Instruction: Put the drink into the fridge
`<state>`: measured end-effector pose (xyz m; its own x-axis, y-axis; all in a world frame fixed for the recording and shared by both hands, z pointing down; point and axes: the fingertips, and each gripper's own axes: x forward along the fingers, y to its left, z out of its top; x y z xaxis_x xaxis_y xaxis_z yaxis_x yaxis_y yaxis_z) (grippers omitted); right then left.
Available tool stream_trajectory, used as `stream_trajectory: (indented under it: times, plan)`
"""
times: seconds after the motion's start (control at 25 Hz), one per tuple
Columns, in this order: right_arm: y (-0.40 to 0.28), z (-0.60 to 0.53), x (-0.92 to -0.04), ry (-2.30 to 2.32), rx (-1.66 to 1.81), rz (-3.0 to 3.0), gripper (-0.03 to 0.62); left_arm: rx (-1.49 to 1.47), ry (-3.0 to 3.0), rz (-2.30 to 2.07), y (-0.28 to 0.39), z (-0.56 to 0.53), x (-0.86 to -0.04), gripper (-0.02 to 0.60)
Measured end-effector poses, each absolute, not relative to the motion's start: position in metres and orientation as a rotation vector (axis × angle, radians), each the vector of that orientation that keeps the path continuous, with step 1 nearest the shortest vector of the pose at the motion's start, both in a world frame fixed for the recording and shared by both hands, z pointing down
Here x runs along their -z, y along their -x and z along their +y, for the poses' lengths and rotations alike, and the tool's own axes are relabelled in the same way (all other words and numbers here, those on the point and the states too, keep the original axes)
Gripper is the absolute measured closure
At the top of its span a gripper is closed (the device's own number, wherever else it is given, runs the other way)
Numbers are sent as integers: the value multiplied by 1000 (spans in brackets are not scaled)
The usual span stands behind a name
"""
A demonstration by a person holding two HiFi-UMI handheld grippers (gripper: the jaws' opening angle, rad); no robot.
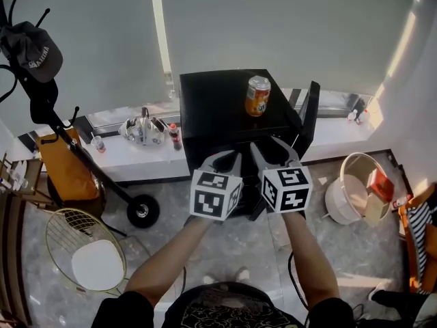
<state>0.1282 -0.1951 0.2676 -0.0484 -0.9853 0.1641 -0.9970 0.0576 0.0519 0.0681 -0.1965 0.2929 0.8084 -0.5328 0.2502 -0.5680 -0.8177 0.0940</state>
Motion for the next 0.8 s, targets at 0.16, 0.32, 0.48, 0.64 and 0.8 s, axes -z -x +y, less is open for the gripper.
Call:
stream_trajectory:
  times: [0.16,0.32,0.48,0.64,0.8]
  plan:
    - [-132,-207,-252,-2074,-93,-2146,419,-294,-2858,-831,-73,-205,-275,577]
    - [-141,-221,-244,-2075,-88,-2147,414,-278,-2880,-839,-81,-214,-264,577]
    - [-156,-238,-236,-2088,-107,-2183,410,-274,-2882,-878,-90,-224,-260,577]
    - [-167,-257,-231,-2052,-108,-2200,393,-255,-2868,-953,-100,-240,-253,577]
    - [-177,-275,-227,-2006,-113,-2226,377,-237,-2841,-1020,-109,-254,-247,577]
